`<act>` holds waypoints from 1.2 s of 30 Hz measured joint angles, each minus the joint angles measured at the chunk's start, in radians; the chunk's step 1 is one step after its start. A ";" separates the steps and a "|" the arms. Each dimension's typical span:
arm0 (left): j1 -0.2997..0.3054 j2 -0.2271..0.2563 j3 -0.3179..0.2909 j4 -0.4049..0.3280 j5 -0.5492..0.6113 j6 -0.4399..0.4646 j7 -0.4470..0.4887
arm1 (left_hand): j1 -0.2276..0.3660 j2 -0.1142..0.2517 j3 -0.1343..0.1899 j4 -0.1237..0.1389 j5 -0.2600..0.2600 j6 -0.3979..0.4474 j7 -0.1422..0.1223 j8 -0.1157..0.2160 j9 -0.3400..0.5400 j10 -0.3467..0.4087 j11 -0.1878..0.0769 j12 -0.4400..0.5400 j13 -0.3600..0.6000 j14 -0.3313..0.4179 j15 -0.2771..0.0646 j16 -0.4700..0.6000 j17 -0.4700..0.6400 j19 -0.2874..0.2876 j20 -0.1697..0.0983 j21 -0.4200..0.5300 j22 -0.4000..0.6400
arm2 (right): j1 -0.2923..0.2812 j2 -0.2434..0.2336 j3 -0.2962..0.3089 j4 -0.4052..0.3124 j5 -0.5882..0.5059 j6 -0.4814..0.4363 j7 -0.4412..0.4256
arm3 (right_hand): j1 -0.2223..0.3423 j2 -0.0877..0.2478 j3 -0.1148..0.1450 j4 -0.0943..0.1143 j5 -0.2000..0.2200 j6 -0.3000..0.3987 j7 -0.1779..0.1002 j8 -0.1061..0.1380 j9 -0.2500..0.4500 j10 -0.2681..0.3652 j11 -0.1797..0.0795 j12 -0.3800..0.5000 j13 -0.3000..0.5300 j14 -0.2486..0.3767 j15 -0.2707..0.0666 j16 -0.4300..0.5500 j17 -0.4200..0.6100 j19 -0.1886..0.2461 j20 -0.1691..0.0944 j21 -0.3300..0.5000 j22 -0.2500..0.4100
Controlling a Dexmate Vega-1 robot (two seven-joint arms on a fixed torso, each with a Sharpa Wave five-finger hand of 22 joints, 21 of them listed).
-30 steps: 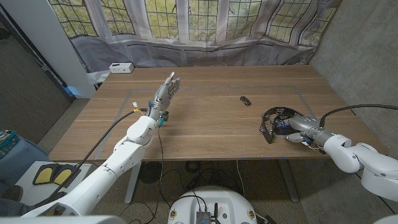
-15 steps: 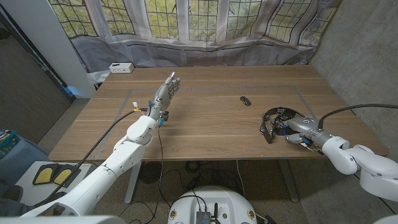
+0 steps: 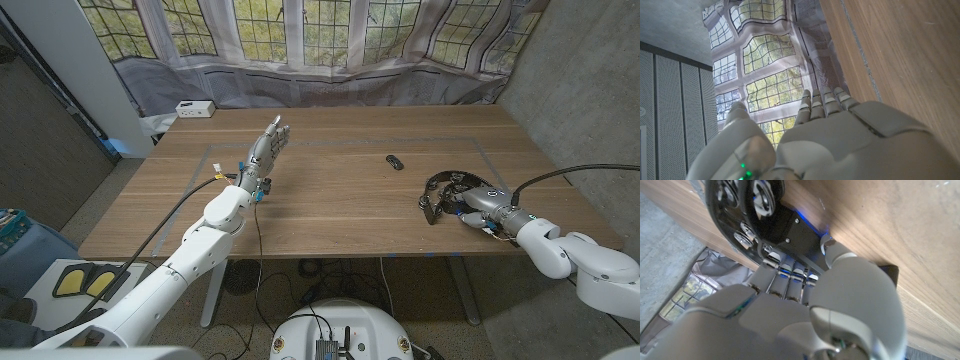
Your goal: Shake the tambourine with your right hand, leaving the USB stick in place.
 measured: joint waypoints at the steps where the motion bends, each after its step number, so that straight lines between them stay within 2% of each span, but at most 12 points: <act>1: 0.000 0.000 0.000 0.000 0.000 0.000 0.000 | 0.000 0.000 0.000 0.000 0.000 0.000 0.000 0.000 0.000 0.000 0.000 0.000 0.000 0.000 0.000 0.000 0.000 0.000 0.000 0.000 0.000 | 0.003 -0.001 -0.005 0.000 0.000 -0.002 -0.003 | 0.000 0.000 0.003 -0.001 0.001 0.010 0.010 0.005 -0.002 0.018 -0.003 0.005 -0.001 0.019 -0.002 0.007 0.002 0.015 -0.003 0.005 0.000; 6: 0.000 -0.004 0.000 0.005 -0.001 0.001 0.001 | 0.000 0.000 0.000 0.000 0.000 0.000 0.000 0.000 0.000 0.000 0.000 0.000 0.000 0.000 0.000 0.000 0.000 0.000 0.000 0.000 0.000 | 0.016 -0.008 -0.029 0.002 -0.005 -0.017 -0.033 | 0.024 -0.022 0.012 -0.003 0.001 0.057 0.047 0.025 -0.003 0.112 -0.024 0.026 -0.002 0.119 -0.016 0.034 0.006 0.087 -0.021 0.038 0.004; 11: 0.000 -0.006 0.002 0.011 -0.003 0.001 0.001 | 0.000 0.000 0.000 0.000 0.000 0.000 0.000 0.000 0.000 0.000 0.000 0.000 0.000 0.000 0.000 0.000 0.000 0.000 0.000 0.000 0.000 | 0.028 -0.017 -0.056 0.003 -0.012 -0.028 -0.065 | 0.040 -0.038 0.012 -0.002 0.001 0.095 0.049 0.034 -0.003 0.193 -0.032 0.039 -0.001 0.207 -0.041 0.069 0.023 0.118 -0.010 0.069 0.003; 18: 0.000 -0.012 0.005 0.019 -0.005 0.001 0.001 | 0.000 0.000 0.000 0.000 0.000 0.004 -0.004 0.000 0.000 0.000 0.000 0.000 0.000 0.000 0.000 0.000 0.000 0.000 0.000 0.000 0.000 | 0.033 -0.026 -0.075 -0.001 -0.017 -0.049 -0.103 | 0.046 -0.044 0.004 -0.004 0.001 0.098 0.052 0.034 0.000 0.210 -0.036 0.047 0.002 0.228 -0.052 0.072 0.029 0.125 -0.004 0.085 0.009; 20: -0.001 -0.013 0.007 0.021 -0.005 0.001 0.001 | 0.000 0.000 0.000 0.000 0.000 0.004 -0.004 0.000 0.000 0.000 0.000 0.000 0.000 0.000 0.000 0.000 0.000 0.000 0.000 0.000 0.000 | 0.034 -0.030 -0.081 -0.006 -0.017 -0.056 -0.112 | 0.046 -0.044 0.001 -0.001 0.001 0.107 0.044 0.034 0.000 0.211 -0.037 0.042 0.001 0.230 -0.054 0.071 0.029 0.125 -0.004 0.085 0.011; 21: -0.001 -0.013 0.007 0.022 -0.005 0.001 0.001 | 0.000 0.000 0.000 0.000 0.000 0.004 -0.004 0.000 0.000 0.000 0.000 0.000 0.000 0.000 0.000 0.000 0.000 0.000 0.000 0.000 0.000 | 0.034 -0.030 -0.081 -0.006 -0.017 -0.061 -0.117 | 0.046 -0.044 0.001 0.002 0.001 0.113 0.049 0.034 0.000 0.209 -0.035 0.038 0.001 0.230 -0.054 0.070 0.029 0.126 -0.004 0.085 0.011; 28: -0.006 -0.018 0.011 0.029 -0.007 0.001 -0.002 | 0.000 0.000 0.000 0.000 0.000 0.004 -0.004 0.000 0.000 0.000 0.000 0.000 0.000 0.000 0.000 0.000 0.000 0.000 0.000 0.000 0.000 | 0.028 -0.037 -0.082 -0.019 -0.007 -0.088 -0.162 | 0.046 -0.044 0.001 0.002 -0.007 0.168 0.037 0.034 0.000 0.213 -0.024 0.038 0.004 0.243 -0.060 0.070 0.027 0.150 -0.017 0.093 0.016; 36: -0.013 -0.025 0.019 0.038 -0.009 0.001 -0.011 | 0.000 0.000 0.000 0.000 0.000 0.004 -0.004 0.000 0.000 0.000 0.000 0.000 0.000 0.000 0.000 0.000 0.000 0.000 0.000 0.000 0.000 | 0.008 -0.040 -0.063 -0.034 0.023 -0.103 -0.213 | 0.053 -0.051 0.001 0.002 -0.011 0.189 0.032 0.034 0.000 0.228 -0.021 0.038 0.004 0.253 -0.059 0.070 0.027 0.163 -0.027 0.104 0.015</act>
